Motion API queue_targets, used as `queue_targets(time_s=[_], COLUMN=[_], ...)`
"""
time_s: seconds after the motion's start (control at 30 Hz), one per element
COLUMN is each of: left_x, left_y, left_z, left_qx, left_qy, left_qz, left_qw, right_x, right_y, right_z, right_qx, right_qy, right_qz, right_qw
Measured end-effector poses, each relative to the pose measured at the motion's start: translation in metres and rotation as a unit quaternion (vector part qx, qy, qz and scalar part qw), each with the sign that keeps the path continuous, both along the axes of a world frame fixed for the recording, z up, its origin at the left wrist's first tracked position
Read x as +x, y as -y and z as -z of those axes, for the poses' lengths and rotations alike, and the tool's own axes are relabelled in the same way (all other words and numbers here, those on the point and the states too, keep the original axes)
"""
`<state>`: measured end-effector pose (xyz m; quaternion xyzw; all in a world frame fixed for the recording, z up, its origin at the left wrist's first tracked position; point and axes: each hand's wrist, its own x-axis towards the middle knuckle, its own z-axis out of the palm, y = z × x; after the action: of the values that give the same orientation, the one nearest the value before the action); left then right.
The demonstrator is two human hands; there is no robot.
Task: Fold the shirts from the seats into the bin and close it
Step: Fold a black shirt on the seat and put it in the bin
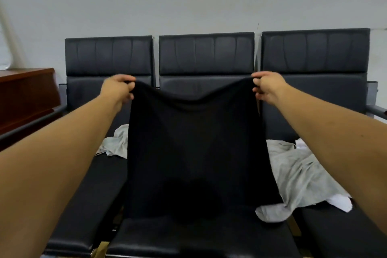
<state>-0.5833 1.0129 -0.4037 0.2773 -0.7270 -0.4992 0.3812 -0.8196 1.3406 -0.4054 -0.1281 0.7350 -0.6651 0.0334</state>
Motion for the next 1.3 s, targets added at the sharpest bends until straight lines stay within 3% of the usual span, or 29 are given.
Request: queue_targets(time_s=[0.13, 0.3, 0.43, 0.57, 0.77, 0.97, 1.17, 1.23, 1.3], left_x=[0.000, 0.029, 0.061, 0.094, 0.139, 0.158, 0.173, 0.177, 0.177], left_y=[-0.002, -0.006, -0.013, -0.019, -0.050, -0.048, -0.045, -0.043, -0.043], left_z=[-0.047, -0.047, 0.013, 0.113, 0.229, 0.250, 0.254, 0.257, 0.260], left_qx=[0.018, 0.105, 0.179, 0.223, 0.341, 0.344, 0.336, 0.299, 0.178], left_qy=[-0.103, -0.122, -0.055, 0.081, 0.217, 0.231, 0.278, 0.324, 0.399], left_qz=[0.028, 0.061, 0.056, 0.030, 0.007, -0.018, -0.029, -0.036, -0.052], left_qw=[0.994, 0.985, 0.981, 0.971, 0.915, 0.910, 0.899, 0.897, 0.898], right_x=[-0.008, -0.012, 0.015, 0.060, 0.126, 0.127, 0.133, 0.134, 0.132], right_y=[-0.003, -0.017, -0.031, -0.052, -0.078, -0.083, -0.083, -0.086, -0.085], right_z=[-0.043, -0.027, 0.038, 0.129, 0.240, 0.254, 0.248, 0.245, 0.238], right_qx=[-0.149, -0.191, -0.138, -0.048, 0.041, 0.215, 0.306, 0.352, 0.395], right_qy=[-0.023, 0.036, 0.092, 0.173, 0.310, 0.298, 0.300, 0.316, 0.279], right_qz=[0.007, -0.002, -0.019, -0.028, -0.053, -0.055, -0.037, -0.038, -0.023], right_qw=[0.989, 0.981, 0.986, 0.983, 0.948, 0.928, 0.903, 0.880, 0.875])
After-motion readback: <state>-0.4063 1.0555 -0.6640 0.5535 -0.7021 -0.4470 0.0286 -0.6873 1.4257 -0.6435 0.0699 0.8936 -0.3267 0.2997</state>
